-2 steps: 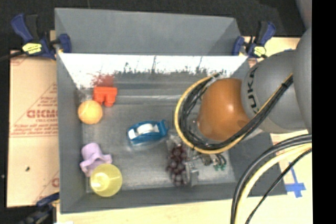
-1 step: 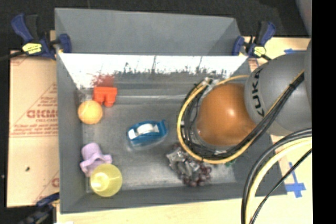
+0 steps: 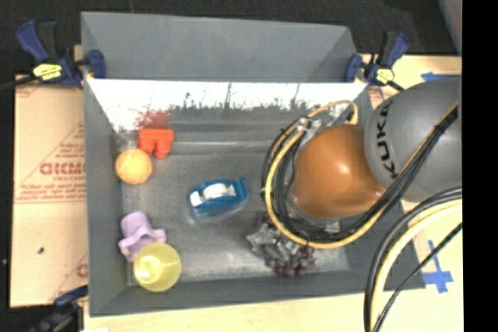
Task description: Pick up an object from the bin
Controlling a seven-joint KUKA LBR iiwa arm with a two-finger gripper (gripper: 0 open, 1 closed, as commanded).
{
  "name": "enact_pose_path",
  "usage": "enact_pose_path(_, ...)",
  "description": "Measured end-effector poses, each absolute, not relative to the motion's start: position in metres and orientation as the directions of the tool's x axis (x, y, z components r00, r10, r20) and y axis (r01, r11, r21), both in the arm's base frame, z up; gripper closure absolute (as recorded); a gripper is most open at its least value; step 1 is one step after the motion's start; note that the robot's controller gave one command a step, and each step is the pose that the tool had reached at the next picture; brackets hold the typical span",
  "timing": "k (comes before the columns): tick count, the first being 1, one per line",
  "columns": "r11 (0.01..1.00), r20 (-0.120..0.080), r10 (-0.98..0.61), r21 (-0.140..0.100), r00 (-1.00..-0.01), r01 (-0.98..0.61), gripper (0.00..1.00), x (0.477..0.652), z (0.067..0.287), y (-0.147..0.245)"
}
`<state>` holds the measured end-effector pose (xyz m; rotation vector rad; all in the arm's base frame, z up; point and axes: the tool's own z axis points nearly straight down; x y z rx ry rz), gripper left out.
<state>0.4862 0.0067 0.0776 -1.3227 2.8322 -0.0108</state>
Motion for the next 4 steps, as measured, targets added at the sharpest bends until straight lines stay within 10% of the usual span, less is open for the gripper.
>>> enact_pose_path(1,0.501,-0.005,-0.866,-0.01,-0.501,-0.866,1.0,0.484,0.087,0.006)
enact_pose_path(4,0.511,-0.002,-0.86,-0.003,-0.511,-0.86,1.0,0.483,0.144,0.006)
